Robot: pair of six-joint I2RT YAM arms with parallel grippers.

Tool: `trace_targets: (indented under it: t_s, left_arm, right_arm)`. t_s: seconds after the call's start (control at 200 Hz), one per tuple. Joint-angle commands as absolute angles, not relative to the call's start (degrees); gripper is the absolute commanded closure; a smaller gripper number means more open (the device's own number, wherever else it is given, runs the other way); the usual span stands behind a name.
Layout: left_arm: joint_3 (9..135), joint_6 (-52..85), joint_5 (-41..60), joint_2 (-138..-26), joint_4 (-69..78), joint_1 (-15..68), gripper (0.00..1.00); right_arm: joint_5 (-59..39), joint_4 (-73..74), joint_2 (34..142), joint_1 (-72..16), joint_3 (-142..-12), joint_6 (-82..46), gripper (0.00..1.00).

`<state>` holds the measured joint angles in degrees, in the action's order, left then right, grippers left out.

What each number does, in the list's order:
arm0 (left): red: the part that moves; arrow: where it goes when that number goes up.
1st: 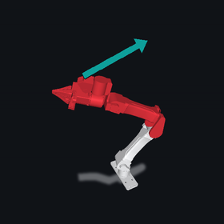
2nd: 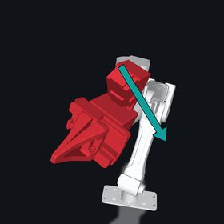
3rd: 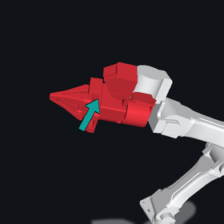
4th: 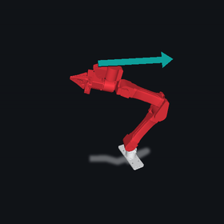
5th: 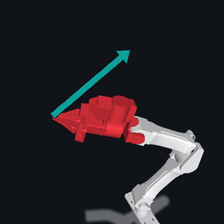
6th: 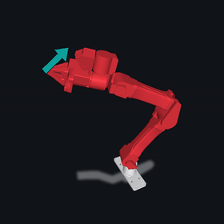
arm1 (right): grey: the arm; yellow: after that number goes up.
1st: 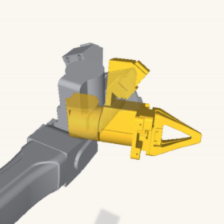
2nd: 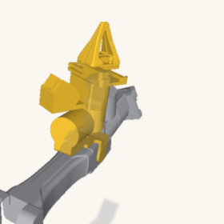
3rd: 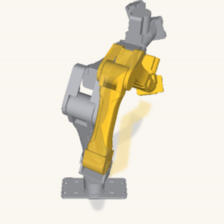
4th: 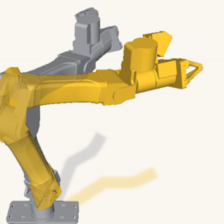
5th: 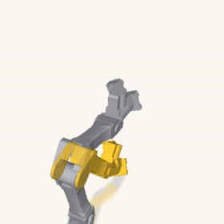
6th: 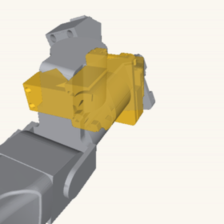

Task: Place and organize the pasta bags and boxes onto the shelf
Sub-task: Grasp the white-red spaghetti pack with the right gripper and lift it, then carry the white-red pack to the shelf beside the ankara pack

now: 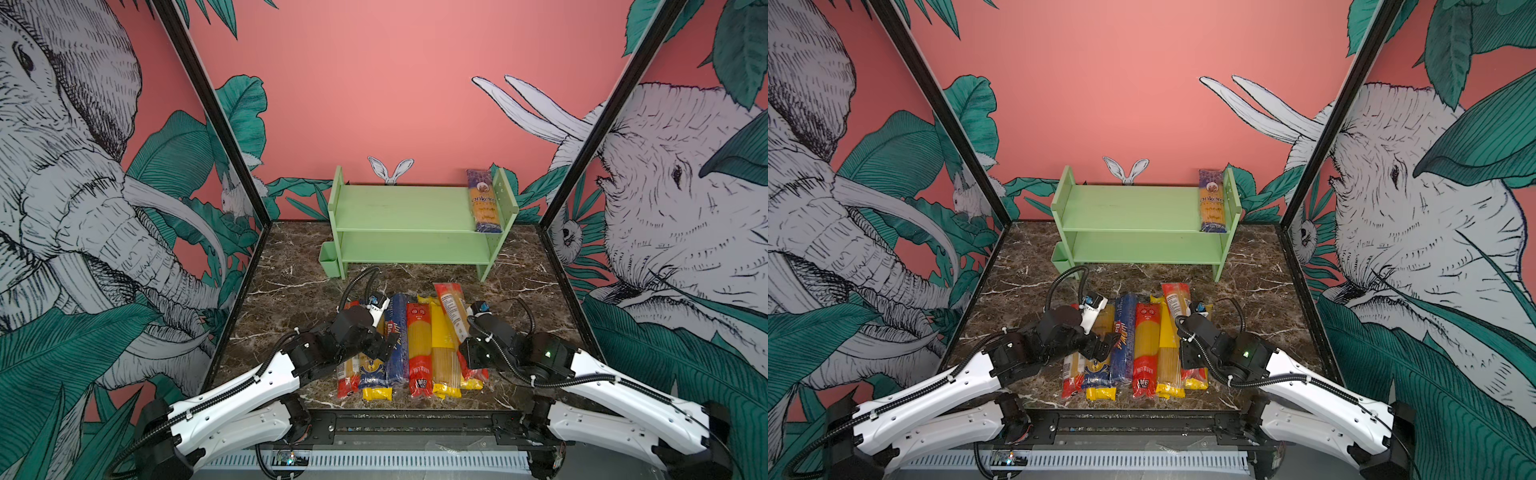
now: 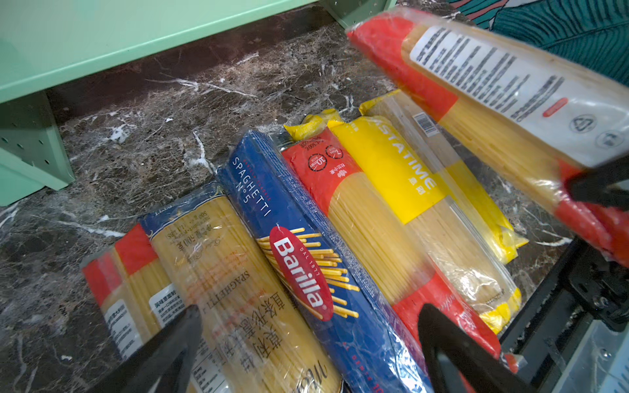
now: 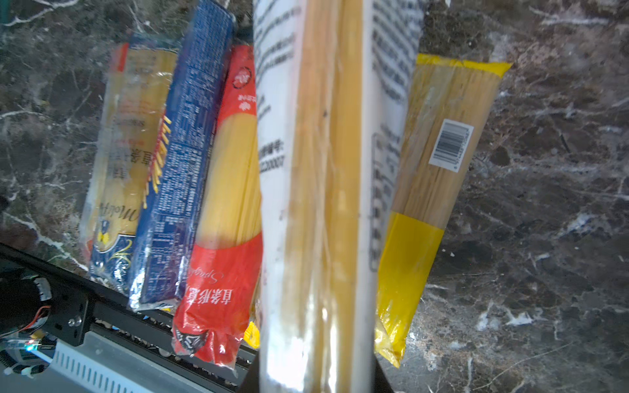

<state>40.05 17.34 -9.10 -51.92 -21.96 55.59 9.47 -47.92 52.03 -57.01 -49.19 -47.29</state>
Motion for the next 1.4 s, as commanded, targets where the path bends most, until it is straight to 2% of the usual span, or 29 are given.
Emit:
trace_targets:
  t_s: [0.0, 0.645, 0.965, 1.18, 1.395]
  left_arm:
    - [41.5, 16.6, -10.8, -50.4, -24.3, 55.9, 0.01]
    - [44.6, 13.7, -15.0, -46.9, -28.2, 55.9, 0.01]
    - [48.7, 11.9, -15.7, -48.9, -28.7, 55.9, 0.01]
    - [49.9, 10.7, -16.6, -50.4, -27.3, 55.9, 0.01]
    - [51.9, 9.9, -17.5, -52.2, -28.8, 55.9, 0.01]
  right_arm:
    - [13.5, -45.7, 52.0, -57.3, -55.6, -43.7, 1.0]
    - [21.9, -53.5, 65.2, -56.4, -91.4, -28.6, 1.0]
    - [17.8, -55.6, 82.3, -44.9, -114.9, -18.5, 1.0]
    - [21.5, -45.0, 91.0, -37.0, -120.8, -9.6, 1.0]
    - [17.0, -45.1, 103.1, -30.1, -132.4, -8.9, 1.0]
